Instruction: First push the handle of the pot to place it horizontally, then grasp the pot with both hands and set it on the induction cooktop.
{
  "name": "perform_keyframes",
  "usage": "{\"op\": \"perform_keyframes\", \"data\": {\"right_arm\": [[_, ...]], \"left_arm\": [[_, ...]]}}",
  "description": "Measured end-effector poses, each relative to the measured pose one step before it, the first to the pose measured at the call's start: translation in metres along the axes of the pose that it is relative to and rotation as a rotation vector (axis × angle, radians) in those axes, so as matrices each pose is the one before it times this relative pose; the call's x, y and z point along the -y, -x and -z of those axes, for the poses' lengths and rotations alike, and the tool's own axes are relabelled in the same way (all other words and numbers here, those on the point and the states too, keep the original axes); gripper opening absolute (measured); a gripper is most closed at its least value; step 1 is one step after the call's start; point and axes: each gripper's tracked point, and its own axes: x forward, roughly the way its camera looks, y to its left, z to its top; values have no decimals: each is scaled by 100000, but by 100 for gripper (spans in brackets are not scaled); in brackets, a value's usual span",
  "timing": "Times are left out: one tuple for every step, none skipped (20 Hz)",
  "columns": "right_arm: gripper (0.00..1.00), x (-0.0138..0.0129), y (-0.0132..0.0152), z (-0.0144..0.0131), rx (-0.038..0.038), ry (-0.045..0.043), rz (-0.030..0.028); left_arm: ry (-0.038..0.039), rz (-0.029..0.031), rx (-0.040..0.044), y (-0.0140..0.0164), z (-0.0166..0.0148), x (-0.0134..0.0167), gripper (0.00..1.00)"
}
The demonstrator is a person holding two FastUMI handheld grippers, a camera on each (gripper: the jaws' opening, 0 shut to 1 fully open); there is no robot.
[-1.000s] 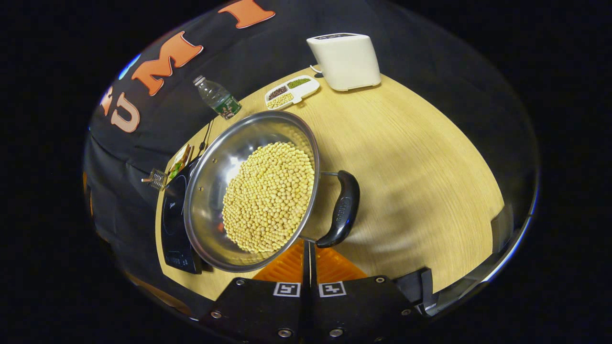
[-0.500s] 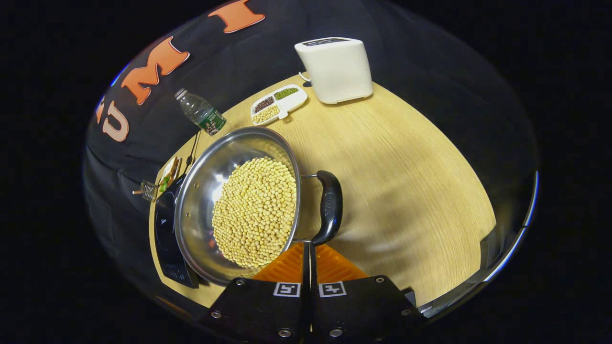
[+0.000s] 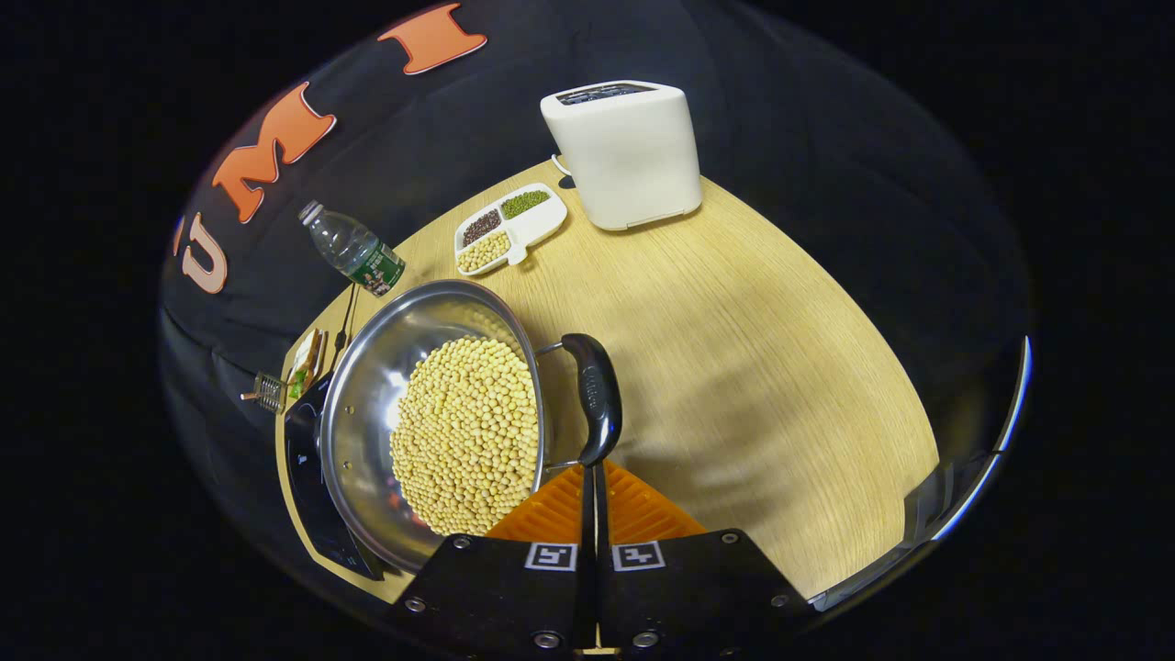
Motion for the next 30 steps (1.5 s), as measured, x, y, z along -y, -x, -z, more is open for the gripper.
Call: {"op": "perform_keyframes", "data": {"right_arm": [[0, 58, -269, -374, 363, -260, 927], [0, 22, -313, -488, 629, -167, 982], [0, 151, -194, -183, 352, -89, 738], [0, -14, -80, -280, 169, -427, 28], [0, 107, -26, -304, 237, -364, 170], [0, -22, -120, -315, 537, -54, 262], [0, 51, -70, -217, 388, 310, 294], [0, -111, -56, -304, 612, 221, 53], [0, -158, 7, -59, 368, 500, -29], [0, -192, 110, -67, 796, 1365, 62], [0, -81, 421, 97, 1173, 3065, -555], [0, -7, 327, -73, 980, 2435, 33], [0, -95, 731, -267, 1594, 1486, -641], [0, -104, 654, -564, 1969, 848, -741], [1, 87, 666, -385, 1705, 890, -342], [2, 72, 766, -592, 1780, 989, -571], [5, 5, 429, -652, 1901, 1123, -656], [7, 65, 398, -687, 1630, 623, -544], [13, -36, 436, -581, 1424, 335, -559], [18, -335, 76, -277, 777, 832, -956], [19, -356, -47, 11, -425, 1036, -608], [30, -265, -135, 139, -378, 888, -606], [39, -400, -135, -68, -16, 1198, -582], [39, -298, -38, 22, 122, 1351, -332], [52, -260, -160, 76, -10, 1262, -154], [55, -117, -191, -25, -94, 1025, 107], [60, -166, -182, 6, -179, 807, -216], [63, -109, -98, -29, 34, 202, -80], [67, -67, -45, -49, -39, 64, -169], [69, -70, -70, -110, 132, 112, -7]], "left_arm": [[468, 571, -1471, -189, 610, 190, 98], [-61, 422, -1600, -12, 535, 216, 98], [-275, 637, -1526, -43, 653, 372, 97], [-587, 1068, -1819, -132, 683, 552, 97], [-514, 1097, -1675, -62, 956, 702, 98], [-534, 1381, -1924, -183, 861, 763, 98], [-419, 1412, -2367, -381, 1039, 885, 98], [-378, 1612, -2906, -453, 1175, 875, 97], [-128, 1795, -3720, -513, 1275, 942, 97], [635, 2380, -4284, -685, 1402, 1020, 97], [749, 1350, -3500, -484, 1229, 622, 96], [1071, 988, -2808, -480, 705, 501, 96], [705, 957, -2676, -621, 579, 517, 98], [189, 904, -2523, -417, 618, 485, 99], [-44, 1072, -2360, -444, 729, 351, 98], [68, 1190, -2280, -311, 628, 297, 98], [196, 957, -2486, -609, 601, 584, 98], [420, 973, -2915, -695, 427, 625, 98], [825, 1284, -2565, -775, 624, 451, 98], [962, 1728, -3250, -577, 606, 643, 96], [724, 1537, -3428, -512, 658, 738, 98], [401, 1461, -3402, -555, 644, 562, 98], [598, 637, -2812, -562, 728, 231, 98], [104, 376, -2893, -628, 577, 251, 98], [599, 96, -2612, -611, 494, 43, 99], [693, 1449, -2465, -728, 436, 428, 99], [1420, 460, -5035, -498, 867, 308, 98], [1191, -222, -2516, -613, 287, 254, 95], [471, 904, -1651, -840, 205, 276, 93], [1083, 85, -2010, -441, 216, 8, 94]]}}
